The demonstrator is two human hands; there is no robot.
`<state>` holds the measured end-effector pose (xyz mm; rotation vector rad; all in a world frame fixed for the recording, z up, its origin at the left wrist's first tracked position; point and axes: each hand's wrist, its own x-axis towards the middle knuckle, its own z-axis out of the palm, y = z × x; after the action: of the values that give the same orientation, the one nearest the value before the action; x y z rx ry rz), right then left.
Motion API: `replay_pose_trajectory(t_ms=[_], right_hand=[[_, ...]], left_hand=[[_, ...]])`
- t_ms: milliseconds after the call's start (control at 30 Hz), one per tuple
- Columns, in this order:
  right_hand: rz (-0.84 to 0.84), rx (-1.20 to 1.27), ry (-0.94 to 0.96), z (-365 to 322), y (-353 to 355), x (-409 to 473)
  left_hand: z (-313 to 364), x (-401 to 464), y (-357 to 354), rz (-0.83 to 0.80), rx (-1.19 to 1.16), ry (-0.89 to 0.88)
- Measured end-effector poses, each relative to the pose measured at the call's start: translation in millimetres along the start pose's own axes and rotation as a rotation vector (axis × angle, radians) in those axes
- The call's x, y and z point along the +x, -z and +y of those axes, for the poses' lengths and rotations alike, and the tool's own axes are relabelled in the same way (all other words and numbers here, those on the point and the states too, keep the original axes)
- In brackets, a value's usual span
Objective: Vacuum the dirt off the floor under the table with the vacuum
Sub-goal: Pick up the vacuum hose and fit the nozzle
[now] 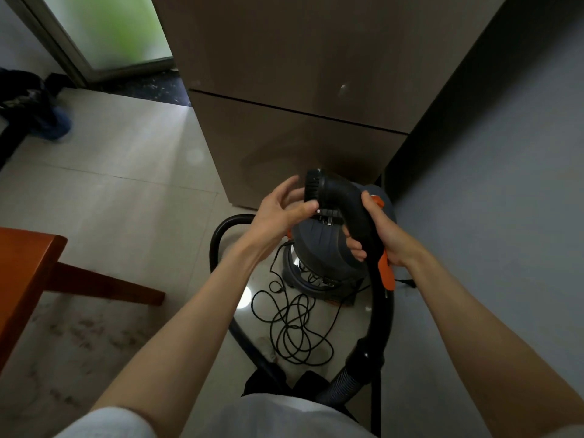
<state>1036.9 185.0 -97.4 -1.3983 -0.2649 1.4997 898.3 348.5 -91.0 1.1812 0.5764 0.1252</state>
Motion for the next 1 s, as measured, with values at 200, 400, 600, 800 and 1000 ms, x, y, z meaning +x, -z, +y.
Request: replay_pose_trajectory(t_ms=[200,400,600,800,1000], right_hand=[[0.175,-0.003,0.141,2,-4,28],[0.25,0.267,0.126,11,-5,56],[0.273,0.268,0.161,14,36,75],[0.601,-0.544,0.014,72,148,96],[0.5,-1.072,-0.006,122,194,109]], left_hand=[[-40,-7,-18,0.03,0.198,0.128],[-77,7,-37,0.084,0.221,0.199],[-106,45,-71,-0.004,0.268,0.296],[-156,78,-91,0.252,0.23,0.366],[-184,78,-85,0.41,0.23,0.398]])
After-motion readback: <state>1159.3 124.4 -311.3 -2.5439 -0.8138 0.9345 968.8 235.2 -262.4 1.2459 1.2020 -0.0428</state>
